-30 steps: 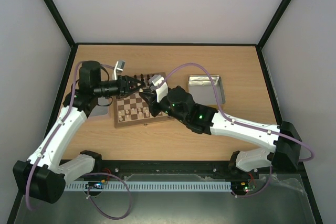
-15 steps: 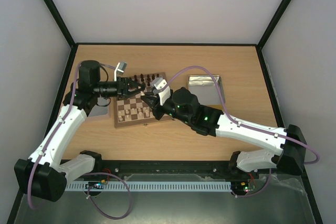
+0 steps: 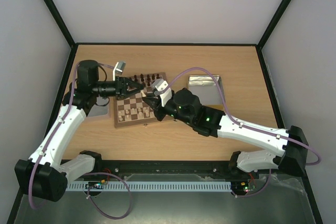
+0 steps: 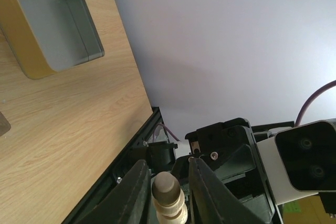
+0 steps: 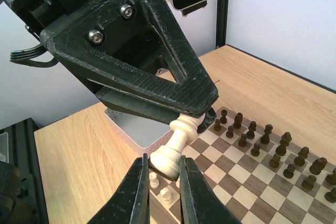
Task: Set up the chess pieces on the board
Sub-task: Place the chess piece on the chessboard.
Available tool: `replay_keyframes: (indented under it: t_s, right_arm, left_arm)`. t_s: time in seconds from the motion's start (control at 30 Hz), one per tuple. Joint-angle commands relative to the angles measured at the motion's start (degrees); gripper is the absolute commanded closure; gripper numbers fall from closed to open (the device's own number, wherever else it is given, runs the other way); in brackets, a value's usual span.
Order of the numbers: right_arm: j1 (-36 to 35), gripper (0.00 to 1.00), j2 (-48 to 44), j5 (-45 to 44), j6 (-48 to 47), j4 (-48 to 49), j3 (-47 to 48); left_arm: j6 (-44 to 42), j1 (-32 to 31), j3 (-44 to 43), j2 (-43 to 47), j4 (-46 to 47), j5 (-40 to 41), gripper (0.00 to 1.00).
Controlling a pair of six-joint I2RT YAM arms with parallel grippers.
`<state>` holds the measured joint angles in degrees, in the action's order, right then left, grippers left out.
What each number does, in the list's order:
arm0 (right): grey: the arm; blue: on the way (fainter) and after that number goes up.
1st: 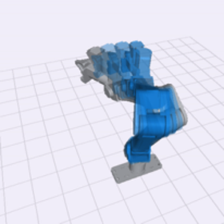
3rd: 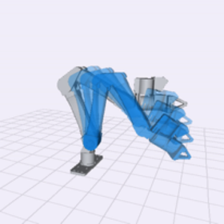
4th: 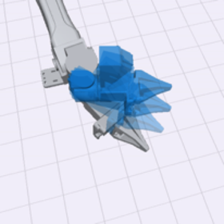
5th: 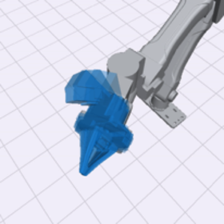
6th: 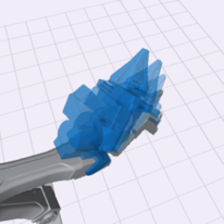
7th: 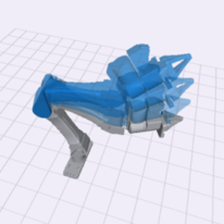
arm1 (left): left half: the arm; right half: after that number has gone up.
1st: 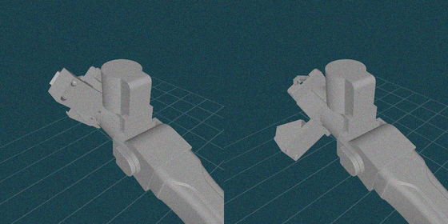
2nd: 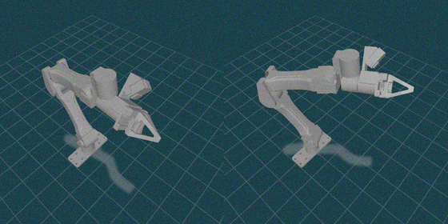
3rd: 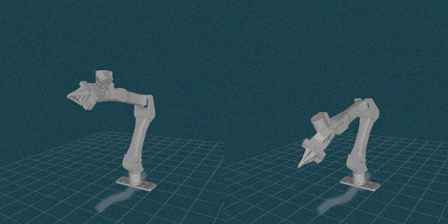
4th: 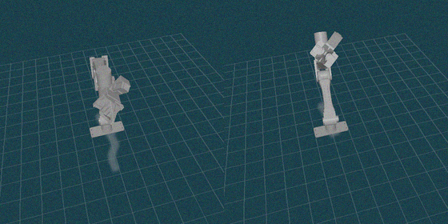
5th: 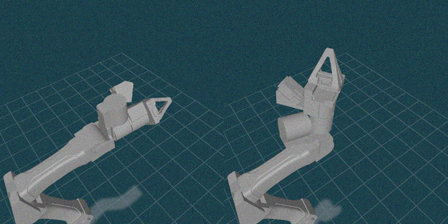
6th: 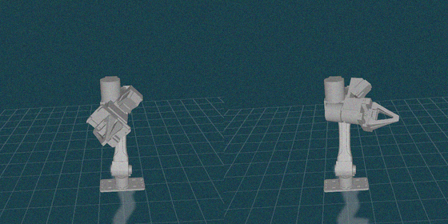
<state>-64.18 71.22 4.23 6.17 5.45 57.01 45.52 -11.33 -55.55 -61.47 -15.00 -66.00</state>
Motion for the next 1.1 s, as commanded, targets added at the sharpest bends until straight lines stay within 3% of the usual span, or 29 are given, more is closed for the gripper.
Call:
replay_keyframes:
  t_s: [0.0, 0.13, 0.23, 0.3, 0.4, 0.5, 0.7, 0.9, 1.07]
  right_arm:
    - [0.1, 0.89, -1.7, 0.2, -1.1, -0.2, -0.9]
    - [0.1, 0.89, -1.7, 0.4, -1.0, -0.3, -0.8]
    - [0.1, 0.85, -1.8, 0.1, -0.8, -0.4, -0.8]
    - [0.1, 0.78, -1.7, -0.6, -0.1, -0.4, -0.8]
    - [0.1, 0.56, -1.5, -3.0, 1.4, -1.1, -0.9]
    - [0.1, 0.44, -1.9, -4.9, 2.7, -1.7, -1.6]
    - [1.5, 0.4, -2.8, -10.0, 8.8, -0.5, -4.0]
    - [5.5, 0.4, -0.1, -17.2, 21.1, -1.1, -4.4]
    - [10.3, 0.39, 5.4, -12.8, 33.0, -4.9, -3.0]
  left_arm:
    - [-0.4, 0.4, 0.4, 1.2, 0.2, -1.2, 0.8]
    - [-1.3, 0.4, 0.4, 1.3, -0.1, -0.6, 0.92]
    - [-2.1, 0.4, 0.6, 1.7, -0.4, 0.3, 0.95]
    - [-2.9, 0.4, 0.6, 2.2, -0.7, 1.2, 0.96]
    - [-5.9, 0.4, -0.3, 3.1, -3.6, 6.1, 0.96]
    - [-11.9, 0.4, -1.8, 4.8, -8.5, 16.9, 0.96]
    - [-17.4, -2.6, 2.8, 10.4, -10.3, 41.9, 0.96]
    - [-13.8, -14.7, 10.7, 15.1, -9.1, 69.4, 0.96]
    - [-10.0, -22.7, 18.9, 17.1, -6.5, 80.1, 0.96]
